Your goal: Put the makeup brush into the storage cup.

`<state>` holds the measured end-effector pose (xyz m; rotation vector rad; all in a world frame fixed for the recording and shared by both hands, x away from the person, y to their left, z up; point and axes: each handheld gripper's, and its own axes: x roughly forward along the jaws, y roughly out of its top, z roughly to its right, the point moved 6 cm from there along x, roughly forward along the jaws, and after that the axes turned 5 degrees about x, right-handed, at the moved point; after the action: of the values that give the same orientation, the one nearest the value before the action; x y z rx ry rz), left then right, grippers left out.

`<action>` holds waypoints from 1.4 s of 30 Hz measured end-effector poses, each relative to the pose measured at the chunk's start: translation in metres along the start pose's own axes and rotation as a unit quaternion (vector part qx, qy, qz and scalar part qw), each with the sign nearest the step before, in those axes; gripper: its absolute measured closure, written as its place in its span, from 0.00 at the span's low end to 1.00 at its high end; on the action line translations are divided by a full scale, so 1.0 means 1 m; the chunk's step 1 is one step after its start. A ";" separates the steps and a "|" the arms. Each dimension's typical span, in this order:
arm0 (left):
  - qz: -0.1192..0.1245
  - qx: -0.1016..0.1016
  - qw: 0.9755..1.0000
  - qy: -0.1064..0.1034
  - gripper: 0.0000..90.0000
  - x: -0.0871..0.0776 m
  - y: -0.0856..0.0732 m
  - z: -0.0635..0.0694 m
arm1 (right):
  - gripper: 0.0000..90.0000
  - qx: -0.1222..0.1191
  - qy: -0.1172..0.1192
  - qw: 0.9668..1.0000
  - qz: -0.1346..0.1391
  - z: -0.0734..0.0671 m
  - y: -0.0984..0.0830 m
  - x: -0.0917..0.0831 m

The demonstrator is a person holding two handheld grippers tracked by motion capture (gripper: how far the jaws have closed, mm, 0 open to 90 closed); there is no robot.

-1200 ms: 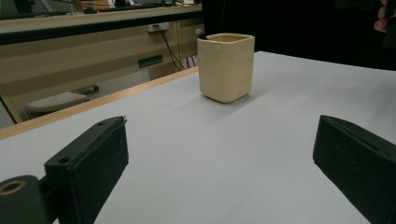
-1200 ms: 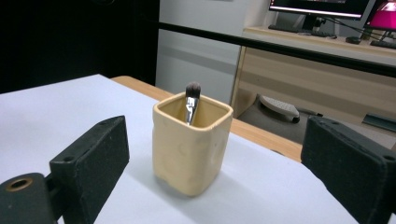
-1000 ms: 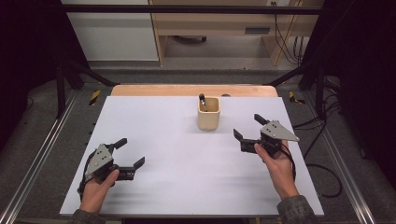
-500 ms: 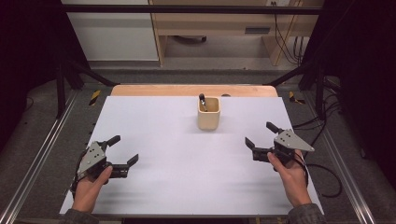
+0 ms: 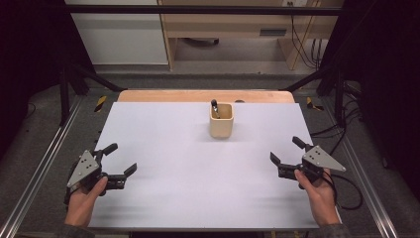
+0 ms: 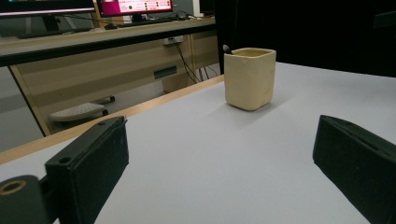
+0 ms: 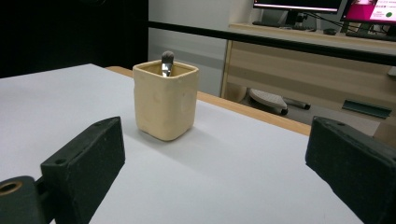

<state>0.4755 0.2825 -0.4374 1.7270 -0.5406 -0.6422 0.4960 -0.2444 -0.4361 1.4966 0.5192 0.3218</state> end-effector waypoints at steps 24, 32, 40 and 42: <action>0.025 -0.009 1.000 -0.015 0.03 -0.006 -0.009 0.003 | 0.04 0.015 0.012 1.000 -0.001 -0.001 -0.023 -0.018; 0.029 -0.009 0.999 -0.020 0.02 -0.005 -0.010 0.007 | 0.03 0.015 0.020 1.000 -0.002 -0.004 -0.028 -0.021; 0.029 -0.010 0.999 -0.023 0.01 -0.005 -0.013 0.012 | 0.04 0.014 0.027 1.000 -0.006 -0.008 -0.033 -0.022; 0.027 -0.008 0.999 -0.025 0.01 -0.004 -0.014 0.013 | 0.04 0.015 0.028 0.999 -0.008 -0.008 -0.034 -0.022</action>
<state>0.4641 0.2790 -0.4534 1.6783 -0.6136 -0.6510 0.4691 -0.2506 -0.4665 1.5143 0.5827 0.3453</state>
